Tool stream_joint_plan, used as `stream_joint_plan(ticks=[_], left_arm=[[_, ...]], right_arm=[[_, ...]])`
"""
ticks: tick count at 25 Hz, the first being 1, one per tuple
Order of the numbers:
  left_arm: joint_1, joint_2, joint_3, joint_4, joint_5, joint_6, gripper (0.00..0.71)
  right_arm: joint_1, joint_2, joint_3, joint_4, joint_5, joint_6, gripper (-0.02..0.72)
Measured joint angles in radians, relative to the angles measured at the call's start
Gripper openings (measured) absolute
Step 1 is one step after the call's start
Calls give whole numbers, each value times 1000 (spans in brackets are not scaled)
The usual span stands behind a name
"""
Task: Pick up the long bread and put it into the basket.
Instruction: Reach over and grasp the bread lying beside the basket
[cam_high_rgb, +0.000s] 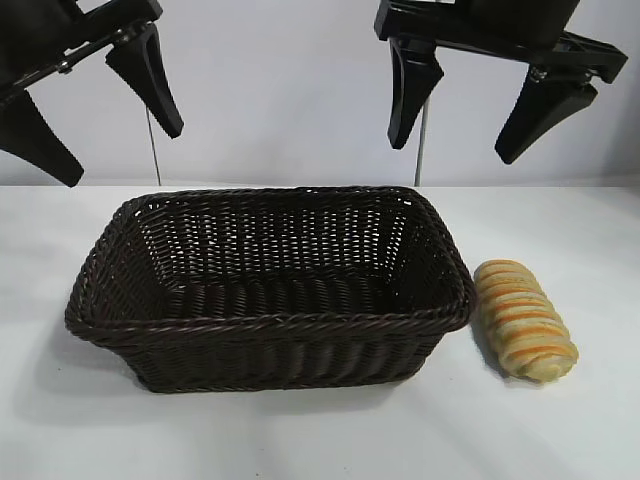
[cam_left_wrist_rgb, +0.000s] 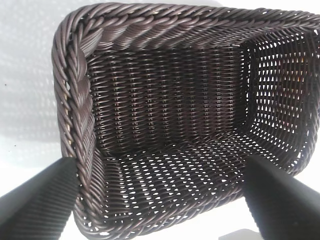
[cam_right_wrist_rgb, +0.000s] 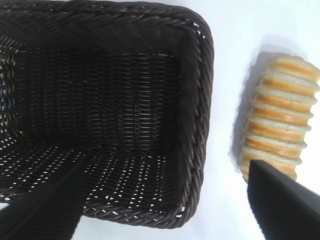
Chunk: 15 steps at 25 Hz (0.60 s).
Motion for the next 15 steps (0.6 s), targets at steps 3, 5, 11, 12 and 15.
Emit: stream_joint_plan(ticks=[3,5,11,12,15], left_arm=[[0,0,0,0,-5,0,648],[0,0,0,0,-5,0,648],[0,0,0,0,-8,0,648],[0,0,0,0,-9,0,648],[0,0,0,0,-9,0,648]], right_arm=[[0,0,0,-44,36,16,633],[0,0,0,-76,56,20,633],[-15,0,8,-162,76,34,633],[-31,-1,19,-165,71,34,633],[-94,-1,99,-167,40,35,633]])
